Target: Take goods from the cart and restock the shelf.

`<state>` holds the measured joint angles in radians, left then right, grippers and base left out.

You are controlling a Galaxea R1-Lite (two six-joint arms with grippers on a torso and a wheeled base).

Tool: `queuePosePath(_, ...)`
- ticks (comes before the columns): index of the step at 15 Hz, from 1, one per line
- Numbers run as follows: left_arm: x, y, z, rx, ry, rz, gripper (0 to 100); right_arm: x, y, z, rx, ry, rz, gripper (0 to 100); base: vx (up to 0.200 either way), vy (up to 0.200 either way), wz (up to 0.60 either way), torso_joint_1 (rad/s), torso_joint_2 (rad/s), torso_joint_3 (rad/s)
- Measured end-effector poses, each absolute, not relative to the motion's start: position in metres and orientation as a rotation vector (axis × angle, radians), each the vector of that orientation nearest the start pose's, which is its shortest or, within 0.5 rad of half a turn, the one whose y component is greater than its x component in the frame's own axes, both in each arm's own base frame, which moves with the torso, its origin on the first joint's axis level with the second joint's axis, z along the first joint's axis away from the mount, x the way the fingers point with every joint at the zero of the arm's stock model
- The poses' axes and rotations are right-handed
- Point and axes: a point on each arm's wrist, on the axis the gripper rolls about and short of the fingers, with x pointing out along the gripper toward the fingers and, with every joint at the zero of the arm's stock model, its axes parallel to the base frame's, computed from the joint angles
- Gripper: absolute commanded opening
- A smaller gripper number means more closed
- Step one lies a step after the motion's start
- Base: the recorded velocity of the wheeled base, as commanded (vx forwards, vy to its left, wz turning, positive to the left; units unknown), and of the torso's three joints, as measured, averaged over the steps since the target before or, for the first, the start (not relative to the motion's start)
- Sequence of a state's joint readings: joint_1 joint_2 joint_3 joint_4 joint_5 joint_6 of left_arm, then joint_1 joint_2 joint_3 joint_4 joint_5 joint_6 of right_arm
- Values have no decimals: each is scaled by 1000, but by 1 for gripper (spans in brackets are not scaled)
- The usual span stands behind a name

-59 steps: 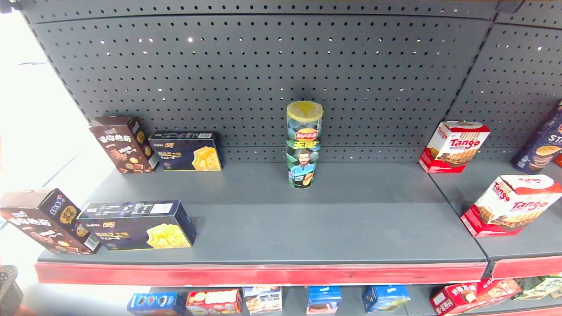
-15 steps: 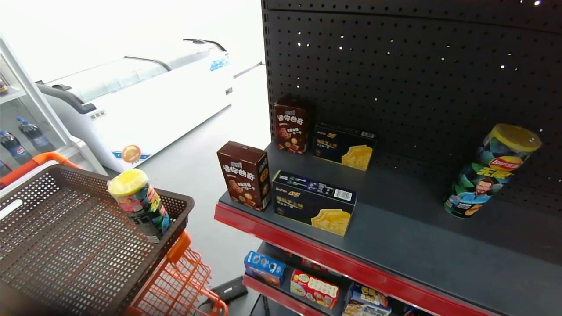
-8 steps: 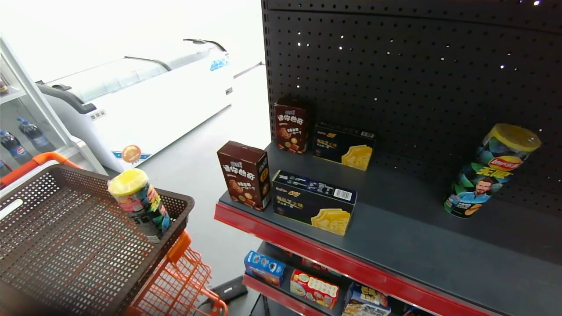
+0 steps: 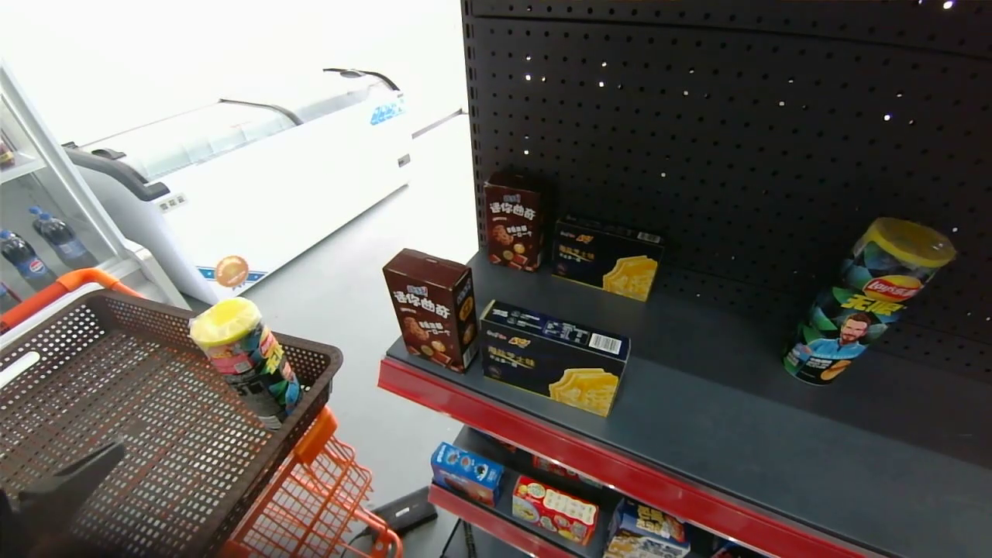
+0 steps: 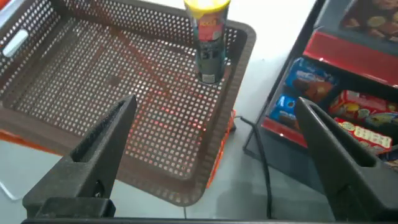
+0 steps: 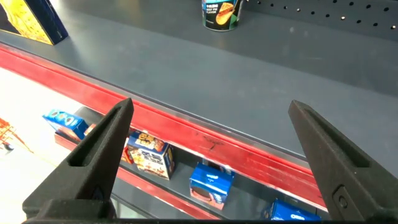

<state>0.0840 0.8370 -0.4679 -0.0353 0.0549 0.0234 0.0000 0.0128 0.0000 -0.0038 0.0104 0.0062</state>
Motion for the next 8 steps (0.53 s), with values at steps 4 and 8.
queuePosePath(4, 136, 28, 178, -17, 350, 173, 100, -22, 0, 76, 6, 9, 10, 100, 0, 0, 0, 0, 0, 0)
queuePosePath(8, 178, 31, 149, -4, 241, 142, 100, -22, 0, 76, 6, 9, 10, 100, 0, 0, 0, 0, 0, 0)
